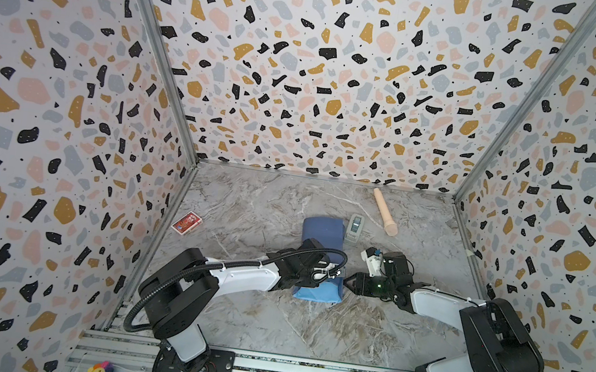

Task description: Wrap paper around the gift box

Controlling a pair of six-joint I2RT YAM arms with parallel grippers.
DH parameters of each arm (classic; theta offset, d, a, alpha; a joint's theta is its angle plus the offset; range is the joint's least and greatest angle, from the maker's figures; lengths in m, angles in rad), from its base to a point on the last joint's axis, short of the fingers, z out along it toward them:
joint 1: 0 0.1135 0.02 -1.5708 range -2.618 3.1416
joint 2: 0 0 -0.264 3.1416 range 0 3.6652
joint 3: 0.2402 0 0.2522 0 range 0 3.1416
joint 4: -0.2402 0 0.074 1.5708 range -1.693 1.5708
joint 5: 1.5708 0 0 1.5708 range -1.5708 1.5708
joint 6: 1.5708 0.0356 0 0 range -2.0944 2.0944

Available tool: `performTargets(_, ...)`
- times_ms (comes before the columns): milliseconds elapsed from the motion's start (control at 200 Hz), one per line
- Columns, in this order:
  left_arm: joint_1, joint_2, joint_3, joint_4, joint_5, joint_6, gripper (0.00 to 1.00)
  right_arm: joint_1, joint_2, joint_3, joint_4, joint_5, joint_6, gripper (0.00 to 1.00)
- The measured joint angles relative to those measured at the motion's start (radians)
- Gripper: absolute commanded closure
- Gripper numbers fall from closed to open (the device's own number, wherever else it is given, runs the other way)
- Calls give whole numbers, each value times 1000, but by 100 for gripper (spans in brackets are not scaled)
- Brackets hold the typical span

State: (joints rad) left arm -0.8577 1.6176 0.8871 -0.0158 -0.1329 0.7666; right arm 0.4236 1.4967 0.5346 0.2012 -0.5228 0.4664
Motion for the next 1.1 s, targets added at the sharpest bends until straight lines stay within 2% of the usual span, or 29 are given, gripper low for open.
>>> performTargets(651,-10,3,-3,2,-30,19,37,60,10,11,47,19,42,57)
performTargets(1101,-13,3,-4,2,-44,26,37,99,19,10,97,34,98,65)
